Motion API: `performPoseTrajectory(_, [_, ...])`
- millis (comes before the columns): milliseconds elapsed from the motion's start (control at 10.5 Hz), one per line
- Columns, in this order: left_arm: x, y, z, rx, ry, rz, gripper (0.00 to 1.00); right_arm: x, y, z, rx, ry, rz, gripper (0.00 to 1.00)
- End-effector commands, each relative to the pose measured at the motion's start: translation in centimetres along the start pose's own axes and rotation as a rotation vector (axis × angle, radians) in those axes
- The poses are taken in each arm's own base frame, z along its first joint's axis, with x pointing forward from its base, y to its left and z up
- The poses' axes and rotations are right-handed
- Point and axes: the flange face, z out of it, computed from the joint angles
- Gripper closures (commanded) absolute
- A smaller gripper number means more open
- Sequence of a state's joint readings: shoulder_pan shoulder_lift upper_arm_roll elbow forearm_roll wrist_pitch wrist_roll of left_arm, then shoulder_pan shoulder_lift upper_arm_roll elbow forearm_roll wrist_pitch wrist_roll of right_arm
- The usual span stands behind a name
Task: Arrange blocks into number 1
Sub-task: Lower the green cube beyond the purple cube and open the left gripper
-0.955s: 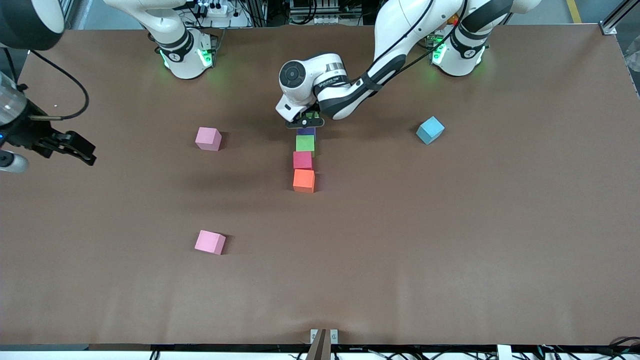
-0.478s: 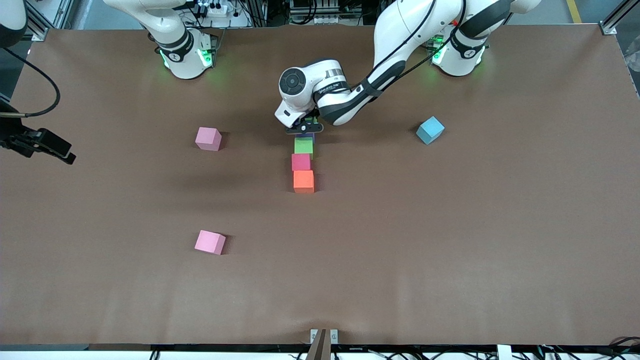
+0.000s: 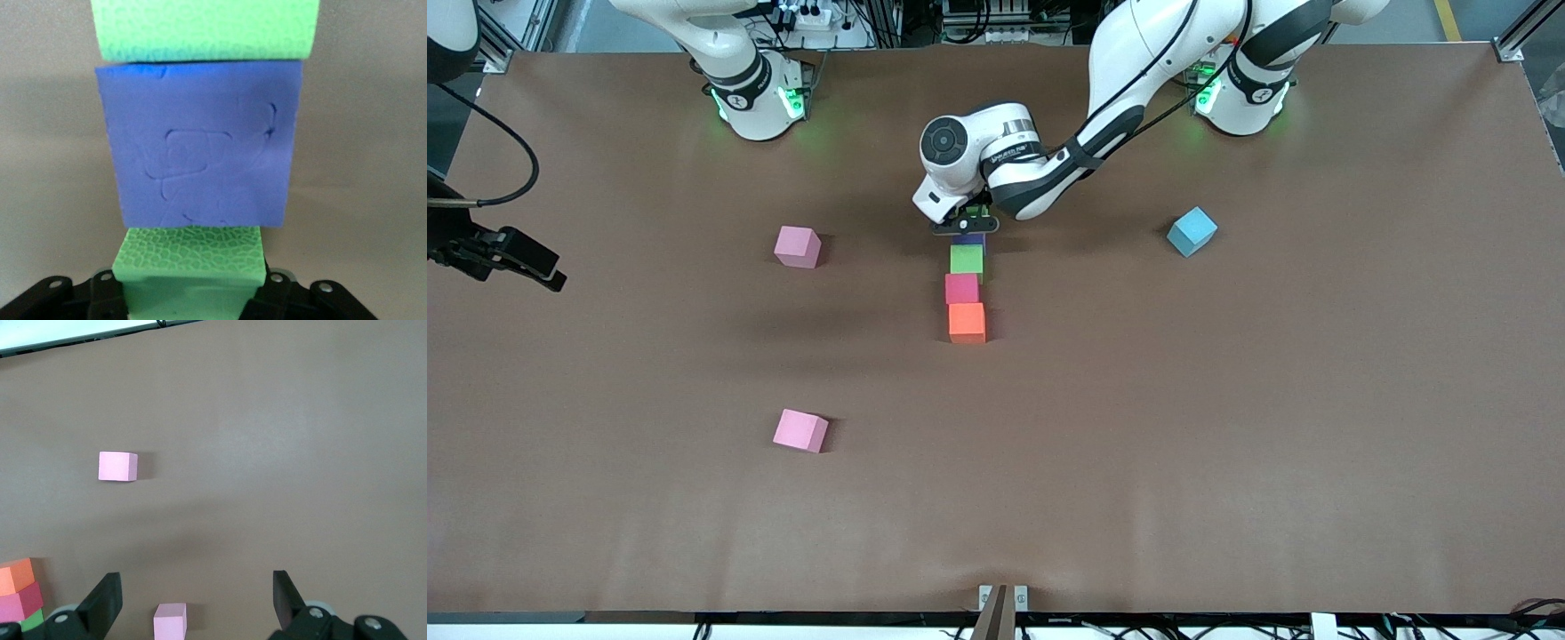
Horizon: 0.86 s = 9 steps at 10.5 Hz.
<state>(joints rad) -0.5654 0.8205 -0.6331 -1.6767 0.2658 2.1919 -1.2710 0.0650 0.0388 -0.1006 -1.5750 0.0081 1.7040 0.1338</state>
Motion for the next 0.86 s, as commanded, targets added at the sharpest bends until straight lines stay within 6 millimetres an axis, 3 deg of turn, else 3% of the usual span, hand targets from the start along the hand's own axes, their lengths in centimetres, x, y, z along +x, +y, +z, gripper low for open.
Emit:
performPoseTrajectory(0, [0.3,0.4,0.2,-0.005,-0.005,0.016,1.0,0.3,0.0,-0.5,0.003,-0.002,-0.011,0.0])
performPoseTrajectory(96, [0.4,0.4,0.1,-0.006,-0.002,0.016,0.96,0.3,0.1,-0.5,0.0,-0.001,-0.013,0.0])
performPoseTrajectory(191, [0.7,0.5,-0.3,-0.013,0.005,0.02,0.8,0.3,0.2,-0.5,-0.001,-0.001,-0.016,0.0])
performPoseTrajectory(287, [1.5,0.5,-0.6,-0.017,0.016,0.005,0.43,0.2,0.3,-0.6,-0.002,0.001,-0.022,0.0])
performPoseTrajectory(382, [1.7,0.5,-0.6,-0.016,0.022,0.004,0.25,0.2,0.3,-0.7,-0.004,-0.001,-0.039,0.0])
performPoseTrajectory(478, [1.3,0.7,-0.6,-0.013,0.028,0.015,0.0,0.3,0.4,-0.9,-0.004,0.002,-0.038,0.0])
performPoseTrajectory(764, [1.0,0.8,-1.5,-0.016,0.042,0.008,0.0,0.4,0.4,-0.6,-0.002,-0.005,-0.035,0.0])
